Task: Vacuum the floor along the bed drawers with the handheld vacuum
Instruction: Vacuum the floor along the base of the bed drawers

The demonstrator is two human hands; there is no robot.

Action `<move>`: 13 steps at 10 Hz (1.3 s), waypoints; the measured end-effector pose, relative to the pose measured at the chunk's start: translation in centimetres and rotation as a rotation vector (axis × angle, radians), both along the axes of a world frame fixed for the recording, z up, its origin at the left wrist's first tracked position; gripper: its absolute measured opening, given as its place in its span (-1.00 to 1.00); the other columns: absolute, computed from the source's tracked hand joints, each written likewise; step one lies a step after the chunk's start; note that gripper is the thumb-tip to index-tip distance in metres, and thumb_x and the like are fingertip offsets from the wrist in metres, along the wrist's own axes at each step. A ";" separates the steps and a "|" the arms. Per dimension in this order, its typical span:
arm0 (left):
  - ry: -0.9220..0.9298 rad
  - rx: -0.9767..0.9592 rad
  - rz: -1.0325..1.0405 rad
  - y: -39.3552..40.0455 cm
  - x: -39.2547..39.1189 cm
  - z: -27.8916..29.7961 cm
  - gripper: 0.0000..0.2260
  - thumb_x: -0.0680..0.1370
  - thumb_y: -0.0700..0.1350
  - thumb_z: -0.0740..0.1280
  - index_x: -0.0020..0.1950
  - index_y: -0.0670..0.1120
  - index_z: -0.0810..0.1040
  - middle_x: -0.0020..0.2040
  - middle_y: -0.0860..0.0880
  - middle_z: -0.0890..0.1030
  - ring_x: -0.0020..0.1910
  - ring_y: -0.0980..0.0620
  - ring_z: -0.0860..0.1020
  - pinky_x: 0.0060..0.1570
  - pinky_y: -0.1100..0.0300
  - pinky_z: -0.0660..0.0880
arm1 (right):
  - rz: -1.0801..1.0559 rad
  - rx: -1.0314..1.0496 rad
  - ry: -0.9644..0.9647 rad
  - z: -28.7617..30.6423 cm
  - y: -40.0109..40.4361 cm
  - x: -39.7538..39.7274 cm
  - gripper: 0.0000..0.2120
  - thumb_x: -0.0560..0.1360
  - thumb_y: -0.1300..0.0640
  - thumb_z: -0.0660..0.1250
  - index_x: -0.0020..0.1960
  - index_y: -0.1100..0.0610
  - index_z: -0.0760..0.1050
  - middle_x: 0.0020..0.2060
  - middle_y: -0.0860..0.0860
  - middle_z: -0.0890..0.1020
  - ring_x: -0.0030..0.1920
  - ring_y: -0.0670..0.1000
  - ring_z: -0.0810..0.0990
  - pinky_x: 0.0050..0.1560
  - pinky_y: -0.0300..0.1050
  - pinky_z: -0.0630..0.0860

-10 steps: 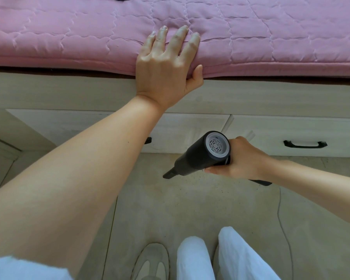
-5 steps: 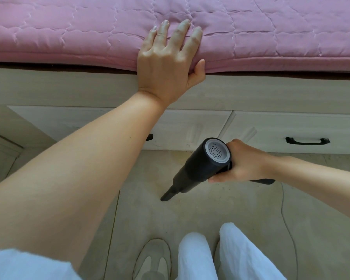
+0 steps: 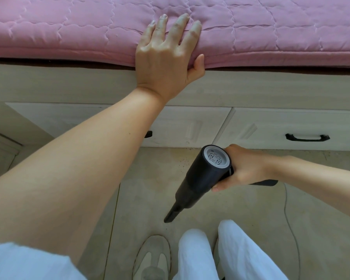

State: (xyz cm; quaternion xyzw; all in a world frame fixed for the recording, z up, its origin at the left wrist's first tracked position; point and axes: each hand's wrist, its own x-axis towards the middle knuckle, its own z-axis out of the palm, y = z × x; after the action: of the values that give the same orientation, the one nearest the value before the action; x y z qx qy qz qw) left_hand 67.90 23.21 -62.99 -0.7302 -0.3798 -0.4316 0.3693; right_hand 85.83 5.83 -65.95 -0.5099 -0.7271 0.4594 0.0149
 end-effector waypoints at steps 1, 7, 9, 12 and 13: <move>0.000 0.002 0.003 0.0 0.1 -0.1 -0.59 0.52 0.11 0.26 0.23 -0.06 0.68 0.17 -0.09 0.69 0.11 -0.26 0.67 0.11 -0.12 0.60 | 0.048 -0.038 0.014 -0.2 -0.4 -0.4 -0.75 0.30 0.03 0.55 -0.09 -0.14 0.55 -0.14 -0.20 0.67 -0.08 -0.20 0.63 0.03 -0.09 0.57; 0.003 0.005 0.014 0.0 0.0 -0.1 -0.58 0.53 0.12 0.25 0.25 -0.05 0.67 0.19 -0.08 0.68 0.12 -0.25 0.66 0.12 -0.11 0.60 | -0.026 0.066 -0.081 0.5 0.5 0.7 -0.80 0.29 -0.07 0.54 -0.17 -0.13 0.55 -0.24 -0.16 0.66 -0.18 -0.21 0.62 -0.10 -0.18 0.57; 0.008 -0.011 0.011 -0.1 -0.1 -0.1 -0.58 0.55 0.12 0.23 0.26 -0.06 0.65 0.21 -0.08 0.67 0.15 -0.25 0.65 0.13 -0.12 0.59 | -0.081 0.086 -0.096 0.9 0.3 2.2 -0.77 0.28 -0.08 0.53 -0.12 -0.08 0.57 -0.21 -0.13 0.68 -0.16 -0.18 0.63 -0.05 -0.07 0.59; -0.013 -0.030 0.021 -0.5 0.0 0.0 -0.59 0.55 0.10 0.23 0.27 -0.05 0.65 0.23 -0.09 0.67 0.16 -0.27 0.64 0.15 -0.14 0.58 | -0.038 0.048 -0.105 1.0 -0.5 3.4 -0.80 0.31 -0.03 0.53 -0.12 -0.03 0.59 -0.24 -0.13 0.67 -0.18 -0.18 0.64 -0.09 -0.08 0.59; -0.018 -0.036 0.027 -0.7 0.1 0.1 -0.60 0.54 0.09 0.24 0.27 -0.05 0.66 0.23 -0.08 0.67 0.17 -0.26 0.64 0.16 -0.14 0.57 | -0.128 0.101 -0.087 1.0 -0.4 3.7 -0.80 0.30 -0.02 0.53 -0.14 -0.03 0.58 -0.26 -0.10 0.67 -0.20 -0.16 0.64 -0.10 -0.08 0.58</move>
State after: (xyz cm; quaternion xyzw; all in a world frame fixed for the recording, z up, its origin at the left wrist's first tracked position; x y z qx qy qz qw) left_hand 67.99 22.56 -62.90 -0.7276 -0.4003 -0.4263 0.3586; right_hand 89.57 5.48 -64.97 -0.5733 -0.7152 0.3979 0.0382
